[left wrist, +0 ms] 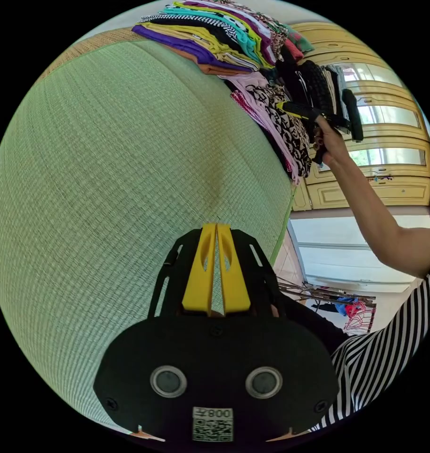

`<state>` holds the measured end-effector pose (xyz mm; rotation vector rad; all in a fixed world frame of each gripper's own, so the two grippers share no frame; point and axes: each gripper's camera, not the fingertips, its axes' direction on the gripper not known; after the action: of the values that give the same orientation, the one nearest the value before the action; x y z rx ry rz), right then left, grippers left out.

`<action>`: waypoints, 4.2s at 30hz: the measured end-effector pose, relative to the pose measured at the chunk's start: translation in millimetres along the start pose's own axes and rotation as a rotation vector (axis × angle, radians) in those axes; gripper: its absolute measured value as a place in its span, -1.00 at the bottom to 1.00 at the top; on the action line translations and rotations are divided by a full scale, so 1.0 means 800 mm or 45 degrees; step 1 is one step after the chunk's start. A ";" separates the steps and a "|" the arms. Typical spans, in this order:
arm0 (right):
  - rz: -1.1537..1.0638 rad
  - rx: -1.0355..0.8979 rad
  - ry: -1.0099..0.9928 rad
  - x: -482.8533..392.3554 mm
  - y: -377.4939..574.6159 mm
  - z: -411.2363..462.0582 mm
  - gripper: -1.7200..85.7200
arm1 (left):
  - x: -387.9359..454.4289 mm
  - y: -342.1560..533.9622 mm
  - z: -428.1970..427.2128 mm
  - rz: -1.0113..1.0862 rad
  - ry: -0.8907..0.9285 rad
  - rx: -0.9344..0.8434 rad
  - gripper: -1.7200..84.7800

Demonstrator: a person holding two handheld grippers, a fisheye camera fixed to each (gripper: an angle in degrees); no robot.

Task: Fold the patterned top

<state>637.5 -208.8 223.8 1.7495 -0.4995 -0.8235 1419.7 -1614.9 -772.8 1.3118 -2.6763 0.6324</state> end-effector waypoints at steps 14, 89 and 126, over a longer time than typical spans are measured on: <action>0.260 0.128 -0.279 0.107 0.091 -0.069 -0.91 | -0.013 0.091 -0.029 0.042 0.085 0.104 -0.96; -0.153 0.462 -1.684 0.371 0.541 -0.465 -0.92 | -0.016 0.136 -0.179 -0.217 0.609 0.156 -0.85; -0.549 1.030 -1.685 0.345 0.539 -0.697 -0.92 | 0.225 0.783 -0.808 0.456 0.557 1.561 -0.93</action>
<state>1262.9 -174.3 649.1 1.7986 -1.4933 -2.3398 760.3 -1144.4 -340.1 0.5745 -2.0606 2.4722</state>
